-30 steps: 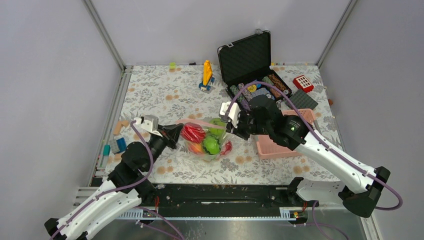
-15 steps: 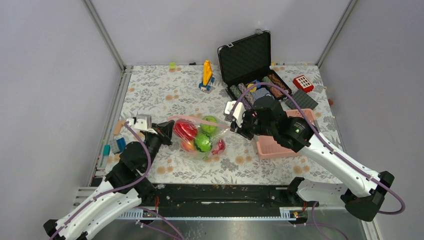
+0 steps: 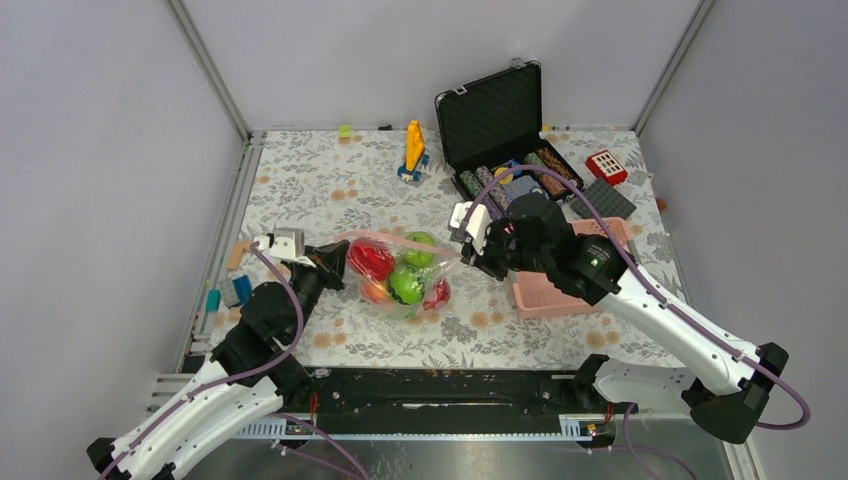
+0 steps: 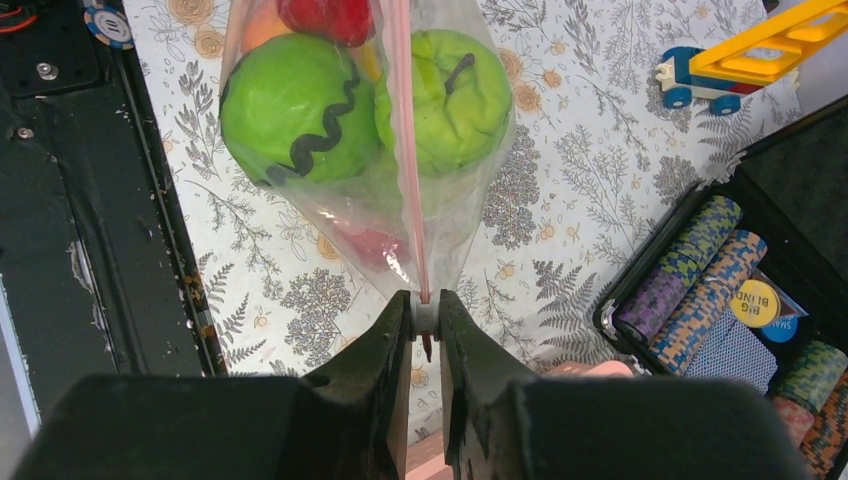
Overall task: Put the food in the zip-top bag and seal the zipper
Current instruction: Zip the zipper food storage bag at the center of the board, then place the zipper food storage bag at the center of the board.
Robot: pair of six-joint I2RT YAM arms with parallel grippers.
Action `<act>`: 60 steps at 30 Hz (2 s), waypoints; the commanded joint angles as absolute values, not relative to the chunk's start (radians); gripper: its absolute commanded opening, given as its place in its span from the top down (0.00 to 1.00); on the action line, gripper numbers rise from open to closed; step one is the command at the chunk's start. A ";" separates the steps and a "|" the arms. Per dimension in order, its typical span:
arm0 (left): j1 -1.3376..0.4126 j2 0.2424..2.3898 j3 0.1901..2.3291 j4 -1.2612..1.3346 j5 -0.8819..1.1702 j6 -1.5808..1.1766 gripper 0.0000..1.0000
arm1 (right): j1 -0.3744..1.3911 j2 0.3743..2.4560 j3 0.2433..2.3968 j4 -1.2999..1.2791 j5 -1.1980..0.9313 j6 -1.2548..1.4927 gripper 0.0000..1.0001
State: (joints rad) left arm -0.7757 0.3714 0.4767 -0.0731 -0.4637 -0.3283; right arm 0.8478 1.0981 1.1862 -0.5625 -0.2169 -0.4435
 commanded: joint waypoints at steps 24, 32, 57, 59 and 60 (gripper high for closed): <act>-0.711 0.773 0.739 0.270 -0.517 -0.129 1.00 | 0.797 1.447 1.631 -0.283 0.318 -0.298 1.00; -0.546 1.019 0.948 0.330 -0.291 -0.104 1.00 | 0.721 1.621 1.844 -0.229 0.307 -0.374 0.99; -0.529 0.461 0.390 0.014 0.036 -0.560 0.01 | 0.787 1.178 0.818 -0.057 -0.359 -0.090 0.83; -0.529 0.399 0.427 -0.110 0.026 -0.596 0.01 | 0.798 1.154 0.774 -0.053 -0.416 -0.078 0.81; -0.529 0.380 0.444 -0.164 0.012 -0.610 0.01 | 0.806 1.146 0.753 -0.050 -0.433 -0.074 0.80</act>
